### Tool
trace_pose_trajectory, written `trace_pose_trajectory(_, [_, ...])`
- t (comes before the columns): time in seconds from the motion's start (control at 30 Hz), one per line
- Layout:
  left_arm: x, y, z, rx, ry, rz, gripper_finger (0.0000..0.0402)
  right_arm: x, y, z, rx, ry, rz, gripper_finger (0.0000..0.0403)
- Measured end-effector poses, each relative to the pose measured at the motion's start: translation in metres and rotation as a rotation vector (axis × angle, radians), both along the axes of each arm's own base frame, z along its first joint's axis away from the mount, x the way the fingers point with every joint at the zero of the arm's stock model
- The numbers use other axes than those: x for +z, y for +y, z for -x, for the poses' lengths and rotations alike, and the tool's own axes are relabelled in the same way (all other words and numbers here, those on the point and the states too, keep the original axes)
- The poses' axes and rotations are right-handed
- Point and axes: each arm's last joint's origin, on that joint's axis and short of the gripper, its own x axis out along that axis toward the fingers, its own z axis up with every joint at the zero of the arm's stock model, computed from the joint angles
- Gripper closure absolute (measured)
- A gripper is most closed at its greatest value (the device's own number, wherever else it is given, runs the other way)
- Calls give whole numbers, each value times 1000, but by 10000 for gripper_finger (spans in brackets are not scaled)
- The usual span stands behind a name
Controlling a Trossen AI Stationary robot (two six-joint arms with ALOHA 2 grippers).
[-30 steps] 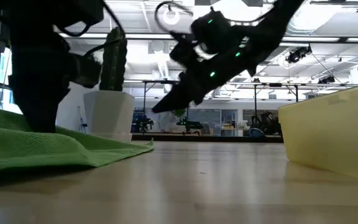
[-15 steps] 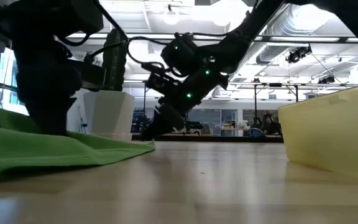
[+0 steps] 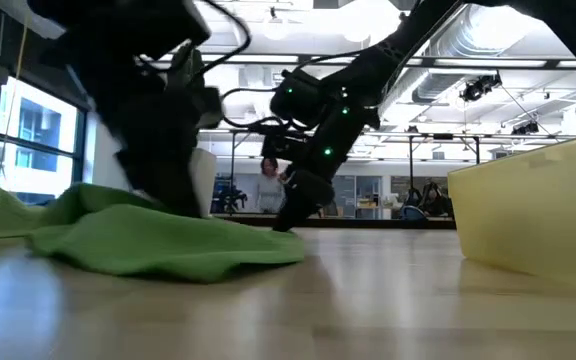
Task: Roll microfiber towels into tight, uniform cylinder then place into a basket
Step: Fold the green towel
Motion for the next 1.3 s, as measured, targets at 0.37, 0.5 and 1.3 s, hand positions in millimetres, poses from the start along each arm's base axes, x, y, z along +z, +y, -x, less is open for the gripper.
trace_pose_trajectory(0.37, [15, 17, -15, -117, -30, -138, 323, 24, -22, 40, -131, 253, 52, 242])
trace_pose_trajectory(0.5, [22, 24, -18, -93, -6, -190, 323, 33, -25, 53, -162, 332, 48, 242])
trace_pose_trajectory(1.3, [-9, 38, -31, -44, 38, -58, 323, 50, -30, 123, -577, -25, -133, 259])
